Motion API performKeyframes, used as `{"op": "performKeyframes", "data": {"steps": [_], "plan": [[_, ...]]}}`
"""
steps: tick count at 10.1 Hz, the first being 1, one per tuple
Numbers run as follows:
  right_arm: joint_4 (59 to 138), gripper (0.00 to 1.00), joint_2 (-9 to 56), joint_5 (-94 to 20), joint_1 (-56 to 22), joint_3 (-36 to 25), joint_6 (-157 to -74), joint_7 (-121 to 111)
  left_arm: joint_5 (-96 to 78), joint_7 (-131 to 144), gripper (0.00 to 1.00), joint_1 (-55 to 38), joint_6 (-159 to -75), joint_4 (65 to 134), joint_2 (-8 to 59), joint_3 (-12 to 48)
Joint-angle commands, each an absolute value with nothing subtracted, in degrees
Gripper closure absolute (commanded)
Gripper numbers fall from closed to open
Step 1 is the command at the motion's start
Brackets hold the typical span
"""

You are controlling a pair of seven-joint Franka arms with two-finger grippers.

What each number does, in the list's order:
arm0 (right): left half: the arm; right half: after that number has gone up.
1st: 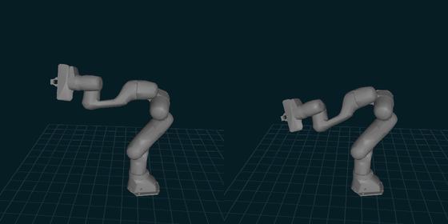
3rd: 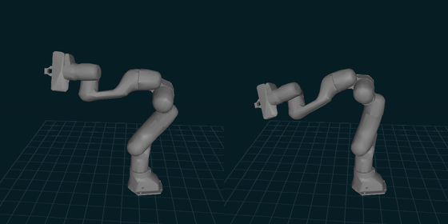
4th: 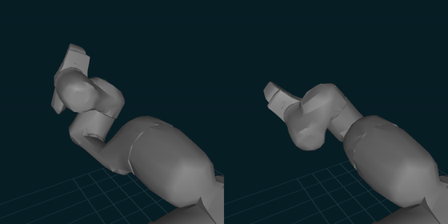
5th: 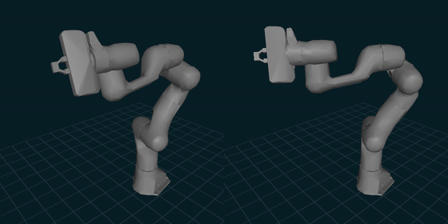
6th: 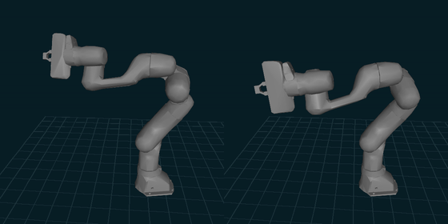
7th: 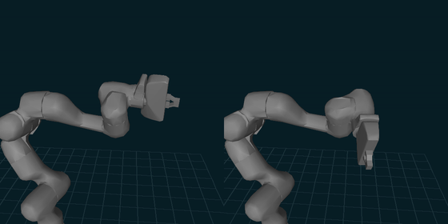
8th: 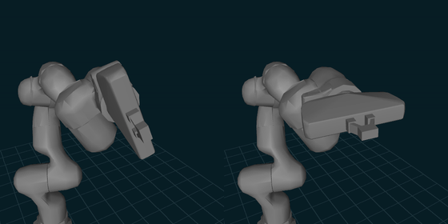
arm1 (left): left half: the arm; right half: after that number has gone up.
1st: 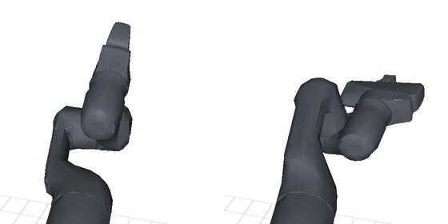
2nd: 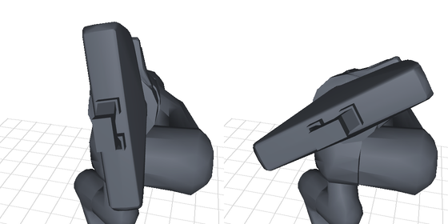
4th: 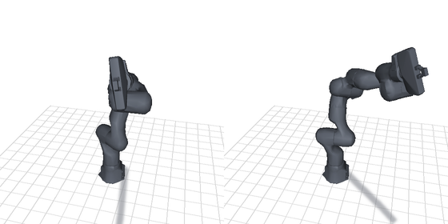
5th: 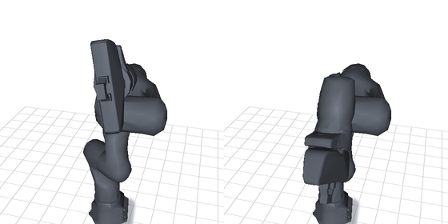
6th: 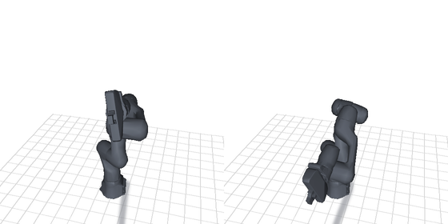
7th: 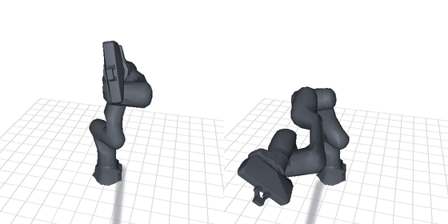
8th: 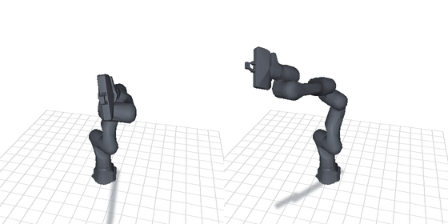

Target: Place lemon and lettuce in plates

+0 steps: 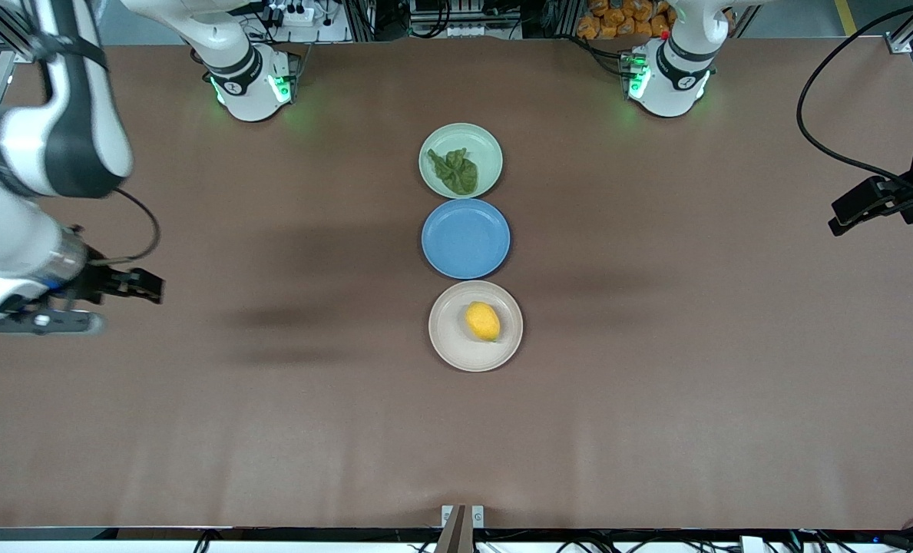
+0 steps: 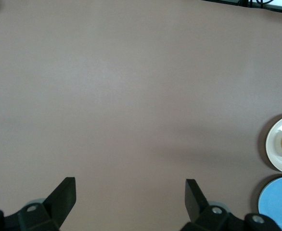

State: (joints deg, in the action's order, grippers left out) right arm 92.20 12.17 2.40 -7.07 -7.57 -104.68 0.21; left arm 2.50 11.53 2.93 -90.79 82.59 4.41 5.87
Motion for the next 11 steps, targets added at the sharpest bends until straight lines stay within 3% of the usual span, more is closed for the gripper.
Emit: {"op": "performKeyframes", "data": {"steps": [1, 8, 11], "plan": [[88.77, 0.00, 9.33, 1.05, -6.86, -8.26, -99.60, -0.62, 1.58, 10.55, 0.00, 2.90, -91.31, 83.14, 4.48, 5.98], [82.18, 0.00, 3.34, 1.23, -4.66, -8.26, -85.45, 0.26, 1.41, 10.37, 0.00, 2.90, -94.30, 84.29, 4.22, 6.15], [82.00, 0.00, 2.46, 1.14, -4.83, -8.17, -84.90, 5.17, 1.32, 9.67, 0.00, 2.99, -93.78, 84.29, 4.13, 7.29]]}}
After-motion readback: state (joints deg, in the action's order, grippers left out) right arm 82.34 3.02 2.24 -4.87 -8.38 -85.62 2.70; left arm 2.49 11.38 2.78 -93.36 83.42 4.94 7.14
